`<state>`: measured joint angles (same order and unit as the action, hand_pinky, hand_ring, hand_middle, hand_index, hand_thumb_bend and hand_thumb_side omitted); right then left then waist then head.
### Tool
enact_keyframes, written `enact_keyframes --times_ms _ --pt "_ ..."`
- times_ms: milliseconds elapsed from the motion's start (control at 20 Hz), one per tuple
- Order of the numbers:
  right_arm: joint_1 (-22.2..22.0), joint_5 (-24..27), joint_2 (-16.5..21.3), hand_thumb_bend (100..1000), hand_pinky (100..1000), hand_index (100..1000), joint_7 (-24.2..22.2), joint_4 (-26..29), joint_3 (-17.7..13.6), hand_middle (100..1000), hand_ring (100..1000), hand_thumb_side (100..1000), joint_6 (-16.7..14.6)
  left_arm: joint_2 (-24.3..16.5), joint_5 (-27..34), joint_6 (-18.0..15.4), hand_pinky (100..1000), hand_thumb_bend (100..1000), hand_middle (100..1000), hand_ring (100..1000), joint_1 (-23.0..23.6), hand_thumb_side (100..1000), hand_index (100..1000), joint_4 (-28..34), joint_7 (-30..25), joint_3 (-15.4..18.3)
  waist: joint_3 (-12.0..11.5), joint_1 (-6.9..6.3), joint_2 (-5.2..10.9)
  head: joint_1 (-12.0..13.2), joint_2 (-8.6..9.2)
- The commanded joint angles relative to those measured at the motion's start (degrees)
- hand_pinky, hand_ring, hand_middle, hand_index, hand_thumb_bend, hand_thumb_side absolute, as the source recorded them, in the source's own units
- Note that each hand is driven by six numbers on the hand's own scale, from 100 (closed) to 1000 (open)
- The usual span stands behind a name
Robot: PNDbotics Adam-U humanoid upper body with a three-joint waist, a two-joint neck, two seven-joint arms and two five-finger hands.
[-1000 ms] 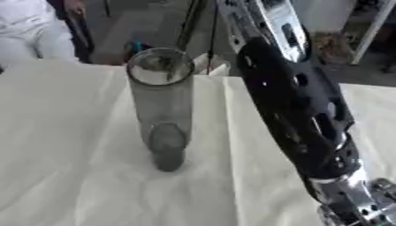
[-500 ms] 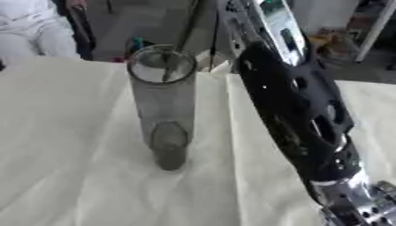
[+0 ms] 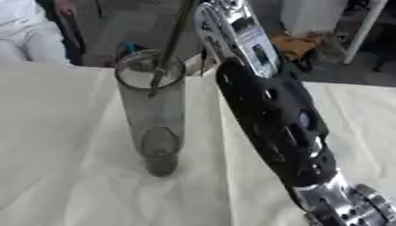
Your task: Arrange flowers into the vase.
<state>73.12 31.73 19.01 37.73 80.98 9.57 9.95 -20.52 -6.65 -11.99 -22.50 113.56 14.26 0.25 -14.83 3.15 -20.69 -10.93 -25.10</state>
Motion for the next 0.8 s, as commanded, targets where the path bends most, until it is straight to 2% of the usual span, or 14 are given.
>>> enact_keyframes --times_ms 50,350,600,800 --pt "1.1 -2.3 0.5 100 100 100 -0.1 0.4 -0.1 100 100 895 -2.2 -0.3 0.1 -0.1 693 100 747 797 -0.8 975 861 1.0 -0.1 0.8 -0.1 0.41 0.08 -0.4 0.90" --pt "0.5 -7.2 1.2 100 100 100 -0.1 0.1 1.0 100 100 932 -6.3 -0.3 0.1 -0.2 693 100 746 796 -0.9 974 861 1.0 -0.1 0.9 -0.2 0.48 -0.01 -0.2 0.88" --pt "-0.1 -11.1 1.5 100 100 100 -0.6 -1.3 1.7 100 100 926 -4.0 -0.3 0.1 -0.1 694 100 741 795 -0.8 972 861 1.0 -0.1 1.0 -0.2 0.53 0.04 0.1 0.70" --pt "-0.5 -14.2 2.2 100 100 111 -1.3 -0.4 2.3 100 100 913 -2.3 -0.4 0.1 -0.1 693 100 740 795 -0.7 971 861 1.0 0.0 1.0 -0.1 0.58 0.14 0.4 0.60"
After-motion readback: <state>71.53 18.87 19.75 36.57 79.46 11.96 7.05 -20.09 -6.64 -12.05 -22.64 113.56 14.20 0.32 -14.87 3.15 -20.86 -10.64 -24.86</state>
